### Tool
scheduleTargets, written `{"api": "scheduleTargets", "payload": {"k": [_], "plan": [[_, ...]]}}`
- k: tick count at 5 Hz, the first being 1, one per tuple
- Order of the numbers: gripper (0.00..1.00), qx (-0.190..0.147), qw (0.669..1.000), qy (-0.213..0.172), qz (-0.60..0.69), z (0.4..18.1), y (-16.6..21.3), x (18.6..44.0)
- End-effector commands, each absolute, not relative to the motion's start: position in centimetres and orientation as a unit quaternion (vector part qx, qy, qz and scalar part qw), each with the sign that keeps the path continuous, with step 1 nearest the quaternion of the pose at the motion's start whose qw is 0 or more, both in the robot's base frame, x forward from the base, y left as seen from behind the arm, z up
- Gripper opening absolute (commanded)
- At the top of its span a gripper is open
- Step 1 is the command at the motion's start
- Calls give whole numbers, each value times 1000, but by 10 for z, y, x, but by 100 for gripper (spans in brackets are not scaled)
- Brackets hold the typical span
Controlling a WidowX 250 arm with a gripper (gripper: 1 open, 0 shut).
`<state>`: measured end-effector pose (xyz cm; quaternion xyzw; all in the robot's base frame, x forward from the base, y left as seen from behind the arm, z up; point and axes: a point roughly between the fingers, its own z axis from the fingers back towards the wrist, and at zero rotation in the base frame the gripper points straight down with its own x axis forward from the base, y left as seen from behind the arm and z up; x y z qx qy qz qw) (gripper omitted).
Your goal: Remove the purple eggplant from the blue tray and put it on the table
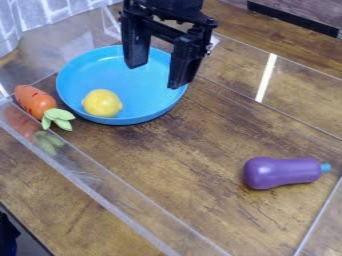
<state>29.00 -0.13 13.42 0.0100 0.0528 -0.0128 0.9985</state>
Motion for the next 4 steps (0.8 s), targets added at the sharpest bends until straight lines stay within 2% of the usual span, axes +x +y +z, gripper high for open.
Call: {"api": "scheduleTargets", "payload": {"k": [1,4], "plan": [[100,6,1000,2,-2,162,1,295],[100,-5,1000,18,9,152,0,290]]}}
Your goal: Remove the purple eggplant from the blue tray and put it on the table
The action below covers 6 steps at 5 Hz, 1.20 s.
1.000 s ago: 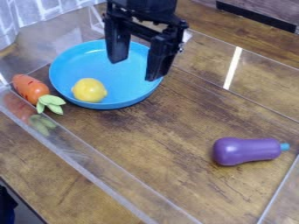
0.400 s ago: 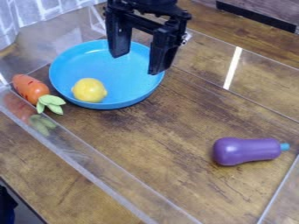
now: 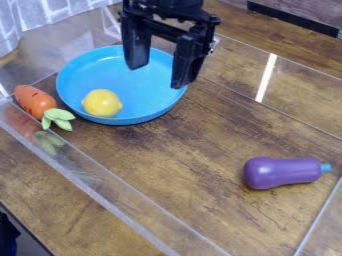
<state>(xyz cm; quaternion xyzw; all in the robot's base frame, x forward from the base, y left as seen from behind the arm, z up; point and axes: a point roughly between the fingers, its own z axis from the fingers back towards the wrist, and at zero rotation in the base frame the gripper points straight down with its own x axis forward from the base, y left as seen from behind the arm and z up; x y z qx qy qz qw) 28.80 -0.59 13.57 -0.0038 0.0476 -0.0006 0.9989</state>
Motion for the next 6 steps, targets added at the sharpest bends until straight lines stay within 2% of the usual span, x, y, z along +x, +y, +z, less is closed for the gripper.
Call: {"api": "scheduleTargets", "payload": {"k": [1,4,6], "plan": [[100,-6,1000,22,11,152,1,288],[100,-13,999,29,17,150,4,287],[100,-3,999,35,-8,145,-3,291]]}}
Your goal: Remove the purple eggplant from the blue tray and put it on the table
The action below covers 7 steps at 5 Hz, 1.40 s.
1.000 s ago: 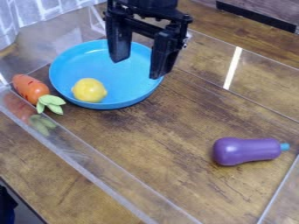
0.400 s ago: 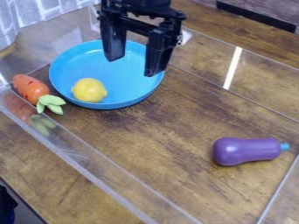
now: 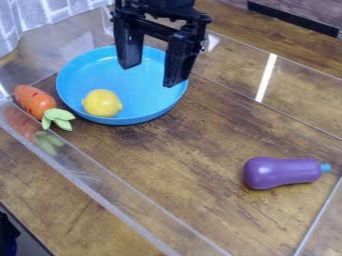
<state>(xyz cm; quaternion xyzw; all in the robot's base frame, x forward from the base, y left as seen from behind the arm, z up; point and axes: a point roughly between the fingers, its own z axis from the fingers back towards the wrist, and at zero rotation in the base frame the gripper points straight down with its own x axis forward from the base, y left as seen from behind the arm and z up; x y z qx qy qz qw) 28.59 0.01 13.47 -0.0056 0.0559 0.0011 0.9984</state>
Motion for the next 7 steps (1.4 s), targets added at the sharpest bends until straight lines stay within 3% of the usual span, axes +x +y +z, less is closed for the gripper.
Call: {"api": "scheduleTargets", "payload": {"k": [1,4,7], "plan": [[100,2,999,38,-18,141,-7,293],[100,0,1000,23,-12,154,-5,292],[100,-2,998,46,-45,135,-13,294]]}}
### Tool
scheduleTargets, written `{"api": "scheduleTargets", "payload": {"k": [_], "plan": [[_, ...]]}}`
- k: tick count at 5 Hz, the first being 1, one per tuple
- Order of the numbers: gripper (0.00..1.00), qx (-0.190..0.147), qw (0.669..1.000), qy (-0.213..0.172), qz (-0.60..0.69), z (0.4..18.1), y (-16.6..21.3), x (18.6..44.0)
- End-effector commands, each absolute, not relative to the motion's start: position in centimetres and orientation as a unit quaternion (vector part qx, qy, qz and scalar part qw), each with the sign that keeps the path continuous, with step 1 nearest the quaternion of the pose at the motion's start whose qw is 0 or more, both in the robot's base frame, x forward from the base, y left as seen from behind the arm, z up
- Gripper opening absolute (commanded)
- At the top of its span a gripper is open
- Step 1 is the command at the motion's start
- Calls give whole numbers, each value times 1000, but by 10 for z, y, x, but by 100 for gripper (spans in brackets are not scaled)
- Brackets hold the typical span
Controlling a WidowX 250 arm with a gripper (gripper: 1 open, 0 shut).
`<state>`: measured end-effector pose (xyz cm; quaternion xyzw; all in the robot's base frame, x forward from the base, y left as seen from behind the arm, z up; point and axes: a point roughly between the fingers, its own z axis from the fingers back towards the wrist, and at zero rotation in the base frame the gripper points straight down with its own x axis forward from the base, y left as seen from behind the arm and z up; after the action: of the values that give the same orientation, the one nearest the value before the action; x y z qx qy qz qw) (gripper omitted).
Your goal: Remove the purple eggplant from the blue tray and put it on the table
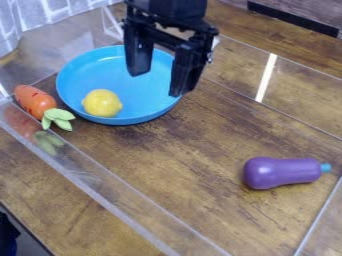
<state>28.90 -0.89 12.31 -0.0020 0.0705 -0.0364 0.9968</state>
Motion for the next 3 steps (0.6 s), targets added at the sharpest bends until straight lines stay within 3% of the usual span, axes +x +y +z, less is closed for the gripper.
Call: {"api": "scheduleTargets", "payload": {"k": [1,3], "plan": [[100,-3,996,53,-68,128,-19,295],[100,-4,991,63,-117,115,-30,298]]}}
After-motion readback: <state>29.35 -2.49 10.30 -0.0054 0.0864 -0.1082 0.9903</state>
